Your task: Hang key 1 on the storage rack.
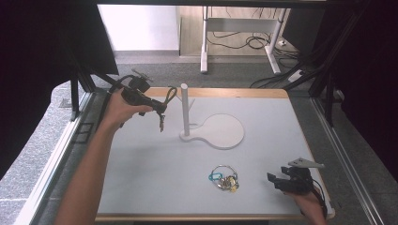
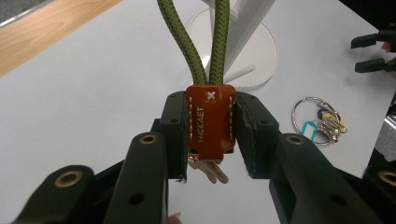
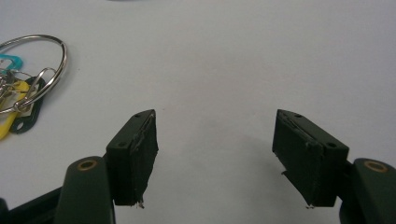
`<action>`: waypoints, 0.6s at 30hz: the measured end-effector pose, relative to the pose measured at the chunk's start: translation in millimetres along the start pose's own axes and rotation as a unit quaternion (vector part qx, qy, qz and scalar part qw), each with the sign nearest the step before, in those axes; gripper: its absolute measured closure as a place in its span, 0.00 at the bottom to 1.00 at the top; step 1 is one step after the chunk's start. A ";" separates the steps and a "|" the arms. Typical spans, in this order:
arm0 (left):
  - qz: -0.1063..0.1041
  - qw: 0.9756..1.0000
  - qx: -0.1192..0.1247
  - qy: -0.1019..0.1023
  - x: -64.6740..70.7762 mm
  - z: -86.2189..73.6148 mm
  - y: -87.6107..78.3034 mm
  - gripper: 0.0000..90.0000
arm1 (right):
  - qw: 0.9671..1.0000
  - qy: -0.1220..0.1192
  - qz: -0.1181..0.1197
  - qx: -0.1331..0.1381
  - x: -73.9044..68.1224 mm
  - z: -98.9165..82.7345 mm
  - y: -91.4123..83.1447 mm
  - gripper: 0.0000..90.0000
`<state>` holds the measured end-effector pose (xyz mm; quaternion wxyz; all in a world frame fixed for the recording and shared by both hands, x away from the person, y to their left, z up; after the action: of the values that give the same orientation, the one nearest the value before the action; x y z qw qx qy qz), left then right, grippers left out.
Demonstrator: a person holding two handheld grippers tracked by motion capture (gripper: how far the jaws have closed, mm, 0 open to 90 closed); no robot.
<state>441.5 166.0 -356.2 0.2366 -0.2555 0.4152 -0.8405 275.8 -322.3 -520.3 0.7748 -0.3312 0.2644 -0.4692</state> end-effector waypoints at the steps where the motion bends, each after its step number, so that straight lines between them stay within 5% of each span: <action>1: -0.001 1.000 -0.001 0.001 0.3 0.4 0.9 0.74 | 1.000 0.000 0.000 0.000 0.0 -0.1 0.1 0.35; 18: -0.010 1.000 -0.012 0.007 5.1 -1.7 16.5 0.74 | 1.000 0.003 -0.003 -0.002 1.7 -0.9 -0.2 0.35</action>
<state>439.7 154.8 -369.4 0.2225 -0.2567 0.4245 -0.8393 275.7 -324.2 -520.9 0.7718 -0.3324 0.2664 -0.4721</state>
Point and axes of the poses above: each handheld gripper's, and its own axes: y roughly forward along the jaws, z roughly out of its top, x roughly to its right, the point moved 3 cm from there along y, roughly forward along the jaws, and after that the axes turned 5 degrees about -x, right-handed, at the moved point
